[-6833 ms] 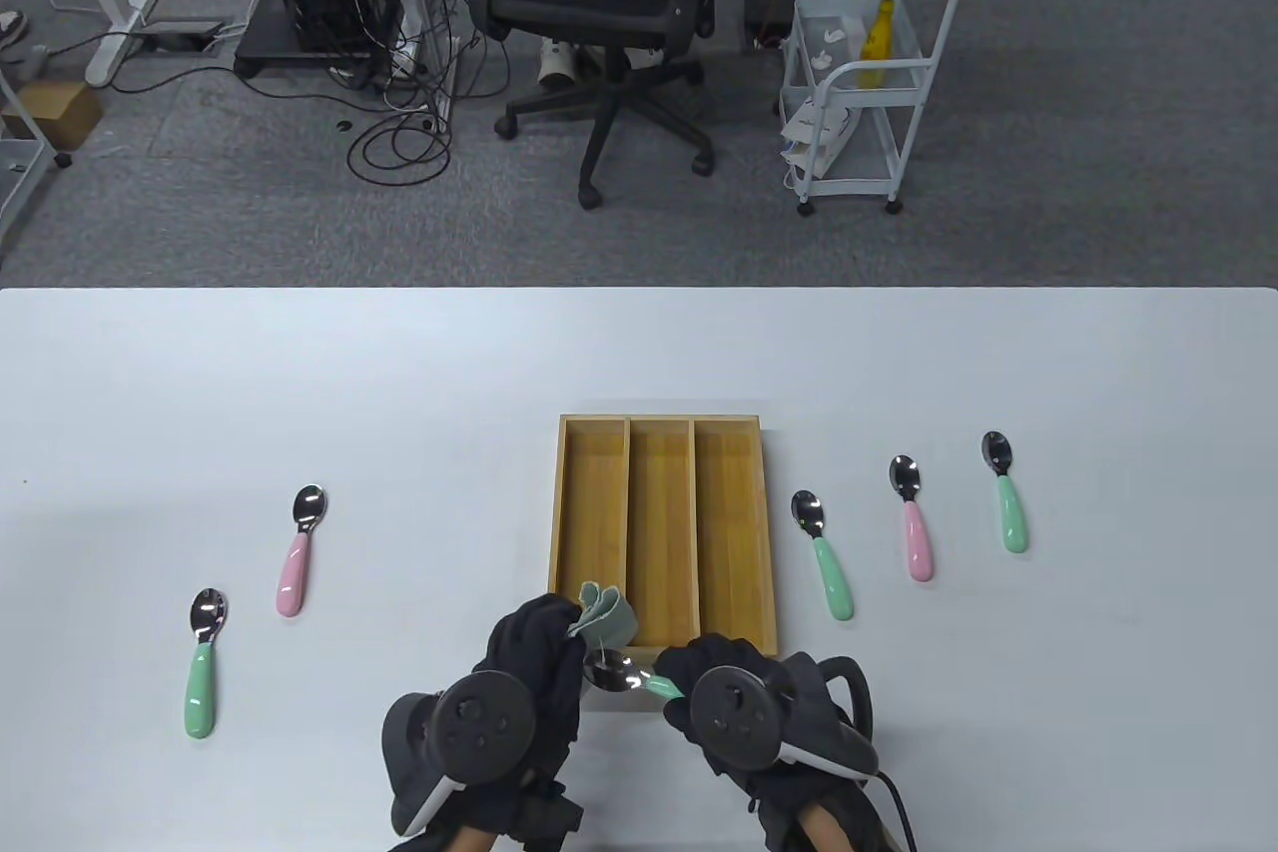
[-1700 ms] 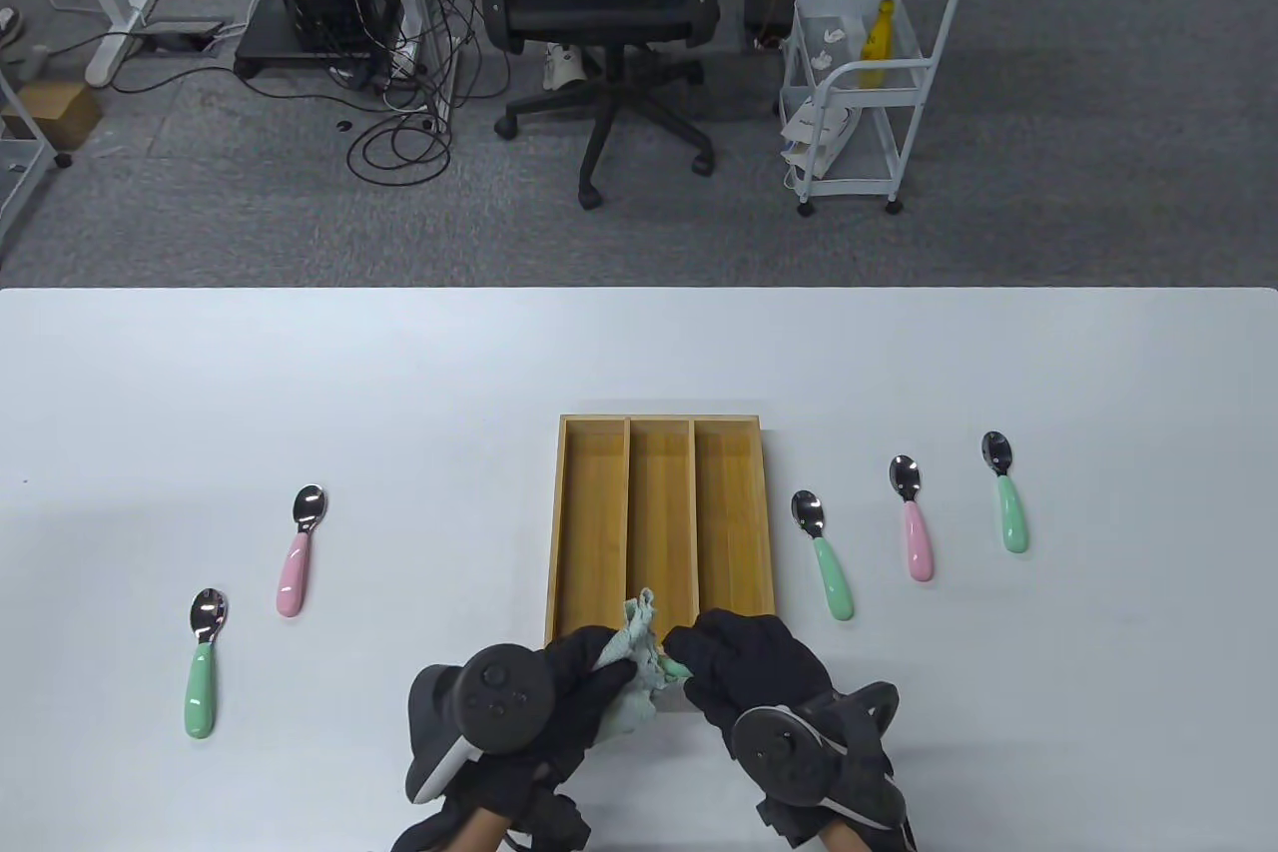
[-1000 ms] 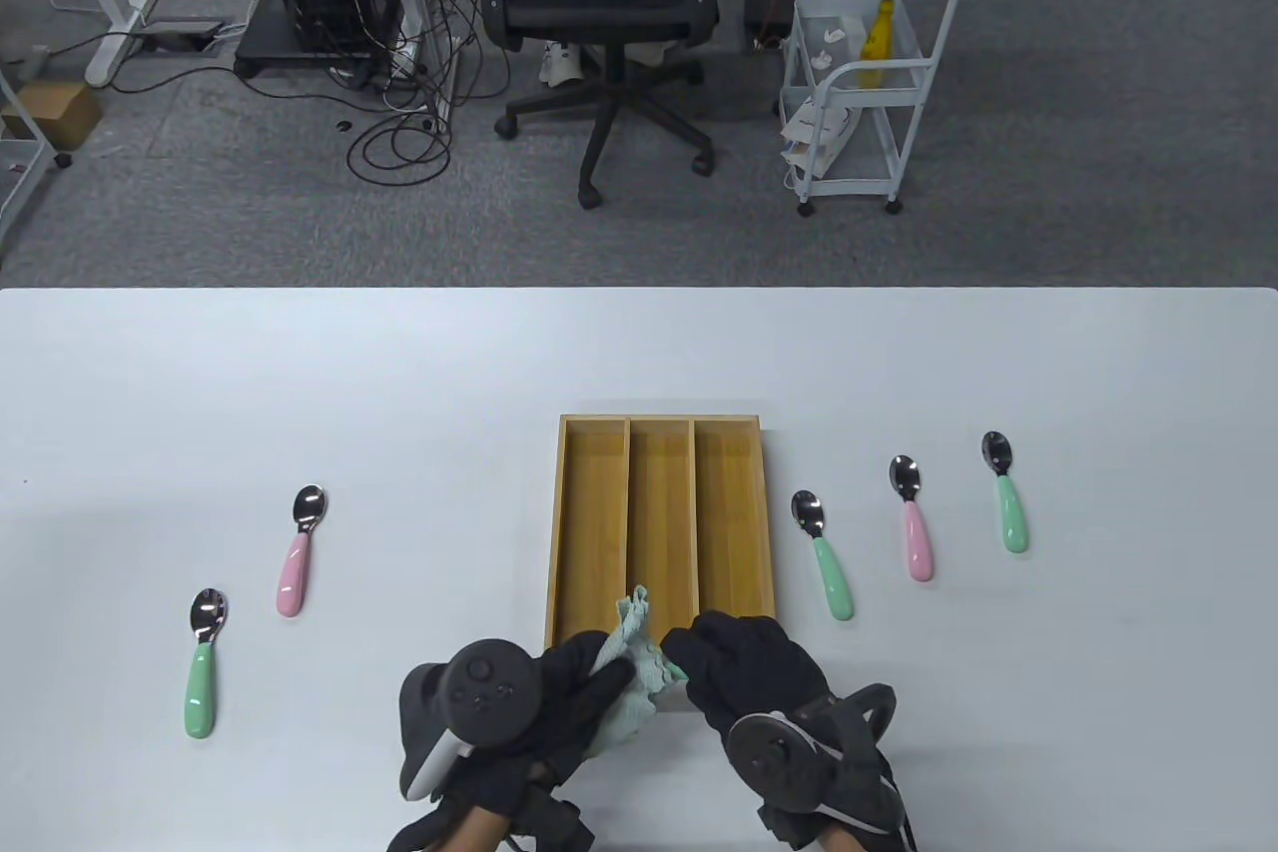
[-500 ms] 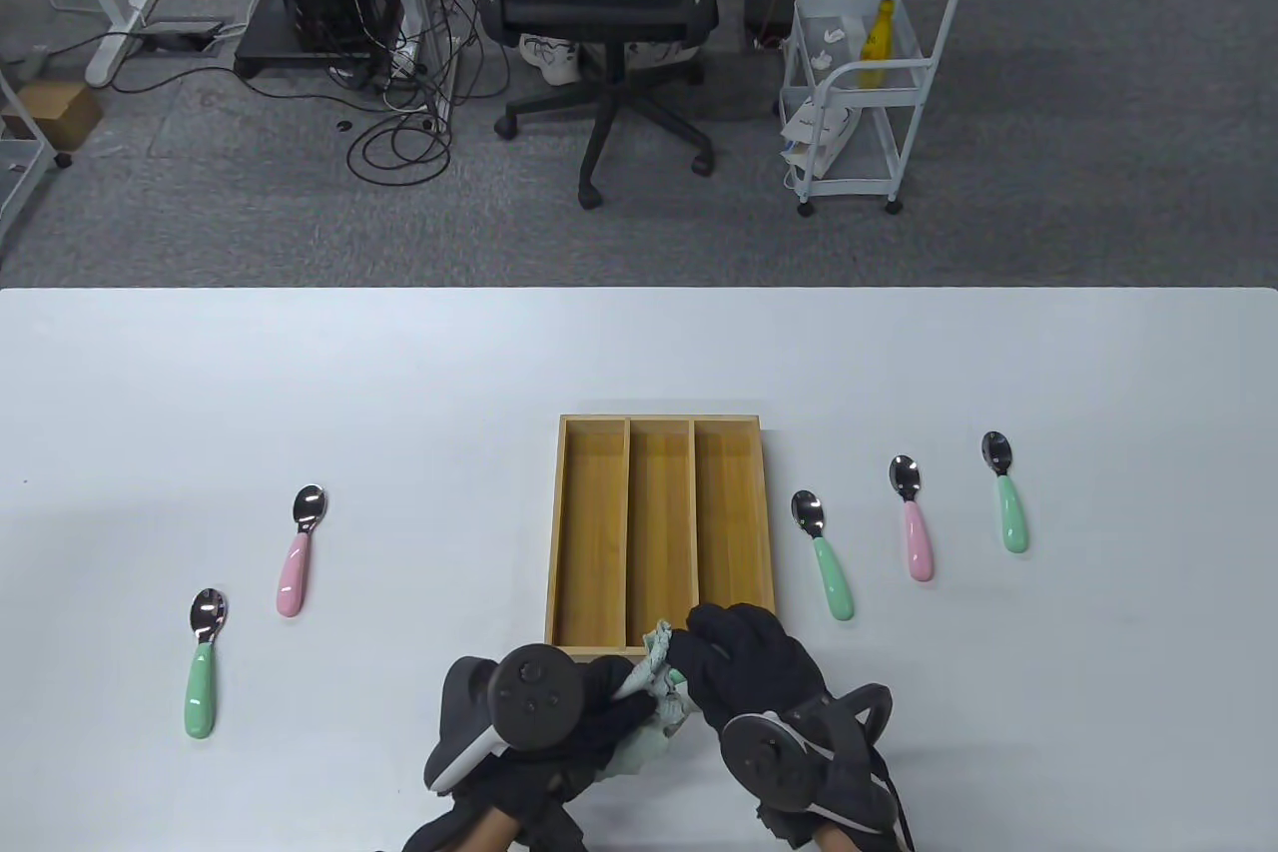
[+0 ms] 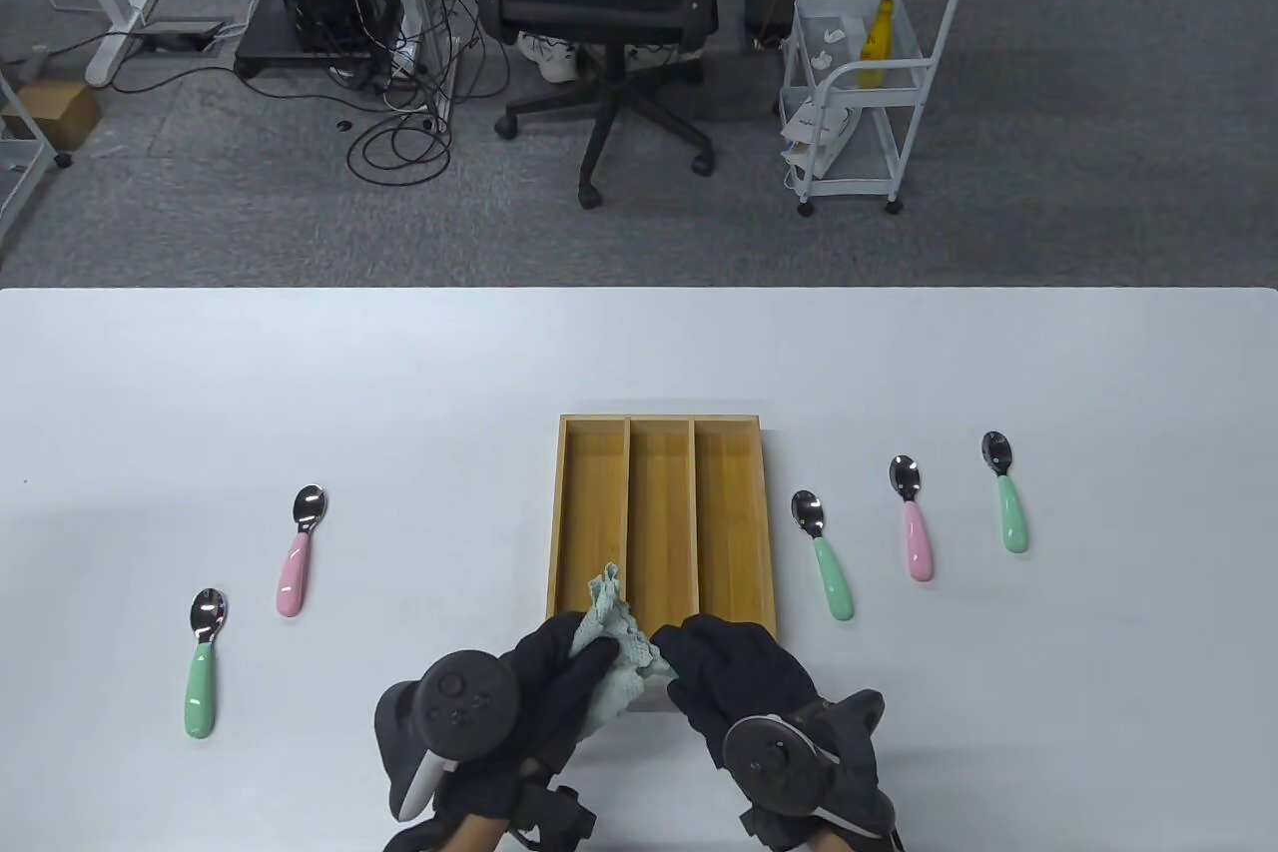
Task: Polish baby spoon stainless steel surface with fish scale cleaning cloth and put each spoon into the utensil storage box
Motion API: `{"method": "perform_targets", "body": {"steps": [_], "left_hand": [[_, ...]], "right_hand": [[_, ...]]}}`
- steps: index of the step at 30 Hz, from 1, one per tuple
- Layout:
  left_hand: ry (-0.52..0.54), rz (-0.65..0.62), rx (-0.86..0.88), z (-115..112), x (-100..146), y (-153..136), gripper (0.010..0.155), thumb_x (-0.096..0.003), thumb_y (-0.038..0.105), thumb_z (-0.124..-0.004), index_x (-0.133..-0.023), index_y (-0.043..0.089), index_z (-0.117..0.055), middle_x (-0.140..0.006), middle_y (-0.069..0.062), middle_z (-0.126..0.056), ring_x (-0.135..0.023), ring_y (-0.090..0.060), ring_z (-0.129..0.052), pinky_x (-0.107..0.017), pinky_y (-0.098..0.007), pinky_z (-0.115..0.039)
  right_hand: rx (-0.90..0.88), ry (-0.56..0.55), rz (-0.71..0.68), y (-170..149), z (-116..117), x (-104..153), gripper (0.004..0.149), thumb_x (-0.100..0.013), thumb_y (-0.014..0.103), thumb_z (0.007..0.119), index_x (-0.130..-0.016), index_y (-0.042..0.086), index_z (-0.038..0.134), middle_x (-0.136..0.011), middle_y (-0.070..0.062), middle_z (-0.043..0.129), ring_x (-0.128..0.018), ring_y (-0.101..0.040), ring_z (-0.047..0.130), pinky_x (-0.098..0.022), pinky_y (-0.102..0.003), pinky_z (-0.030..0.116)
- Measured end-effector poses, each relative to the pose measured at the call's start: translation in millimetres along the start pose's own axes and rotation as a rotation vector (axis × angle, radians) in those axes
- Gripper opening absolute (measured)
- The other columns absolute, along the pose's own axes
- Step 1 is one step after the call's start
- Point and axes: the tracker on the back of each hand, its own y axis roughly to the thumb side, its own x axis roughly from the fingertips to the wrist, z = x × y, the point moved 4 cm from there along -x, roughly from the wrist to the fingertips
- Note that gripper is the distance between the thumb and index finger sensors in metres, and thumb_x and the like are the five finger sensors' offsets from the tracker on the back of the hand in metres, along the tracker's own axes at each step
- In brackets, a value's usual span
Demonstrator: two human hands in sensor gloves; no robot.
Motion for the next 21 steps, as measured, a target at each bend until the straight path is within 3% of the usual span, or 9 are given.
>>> {"method": "perform_targets", "body": {"steps": [9, 21], "left_hand": [[0.068, -0.006, -0.005, 5.8, 5.0, -1.4, 0.048, -0.0599, 0.051, -0.064, -0.099, 0.024, -0.07, -0.064, 0.01, -0.096, -0.059, -0.012, -0.103, -0.055, -0.037, -0.09], [0.077, -0.056, -0.145, 2.4, 6.0, 2.3, 0.047, -0.0599, 0.05, -0.064, -0.099, 0.025, -0.07, -0.067, 0.009, -0.096, -0.062, -0.015, -0.102, -0.056, -0.04, -0.089]], "right_hand": [[0.008, 0.002, -0.014, 3.9, 2.5, 0.9, 0.051, -0.051, 0.038, 0.082, -0.1, 0.029, 0.071, -0.101, -0.002, 0.078, -0.085, -0.026, 0.086, -0.059, -0.042, 0.08], [0.191, -0.022, -0.054, 4.2, 1.3, 2.2, 0.05, -0.051, 0.036, 0.083, -0.099, 0.027, 0.072, -0.102, -0.004, 0.076, -0.083, -0.027, 0.087, -0.06, -0.039, 0.081]]}}
